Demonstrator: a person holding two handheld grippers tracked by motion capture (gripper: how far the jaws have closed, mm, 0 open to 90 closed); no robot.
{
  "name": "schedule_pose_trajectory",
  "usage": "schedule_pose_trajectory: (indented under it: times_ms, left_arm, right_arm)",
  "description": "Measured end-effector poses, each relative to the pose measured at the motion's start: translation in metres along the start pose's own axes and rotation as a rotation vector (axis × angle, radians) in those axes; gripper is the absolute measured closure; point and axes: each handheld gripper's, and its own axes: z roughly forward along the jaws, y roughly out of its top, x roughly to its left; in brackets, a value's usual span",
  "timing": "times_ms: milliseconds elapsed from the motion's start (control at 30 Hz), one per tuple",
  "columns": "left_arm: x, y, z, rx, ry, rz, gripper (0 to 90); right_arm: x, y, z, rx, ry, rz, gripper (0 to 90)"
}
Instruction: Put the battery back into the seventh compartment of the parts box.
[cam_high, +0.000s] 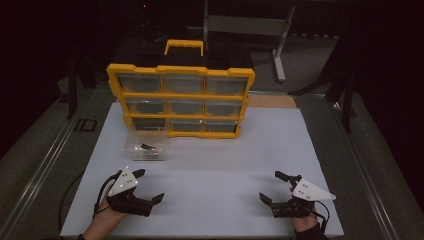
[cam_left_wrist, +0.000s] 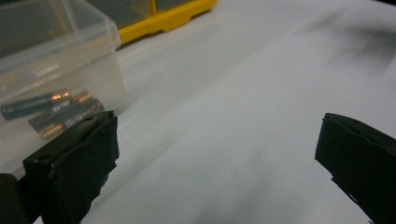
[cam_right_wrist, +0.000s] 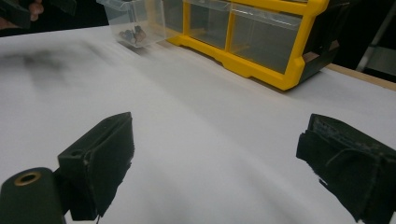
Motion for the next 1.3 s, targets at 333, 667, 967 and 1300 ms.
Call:
schedule_pose_trajectory:
  times_ms: [333,667,967,1300]
  left_arm:
    - [0.005,-0.018,0.016,0.051,0.073,-0.001,0.0]
    - [0.008,-0.02,0.017,-0.01,0.186,-0.025,0.0]
    - [0.012,-0.02,0.013,-0.042,0.23,-0.04,0.0]
    - [0.01,-0.018,0.011,-0.069,0.247,-0.039,0.0]
  right_arm:
    - [0.001,0.0,0.0,0.001,0.0,-0.002,9.0]
    - [0.0,0.0,0.0,0.001,0.002,-0.002,8.9]
    - [0.0,-0.001,0.001,0.006,0.006,0.0,9.0]
    - [0.0,-0.001,0.002,0.007,0.005,0.003,8.9]
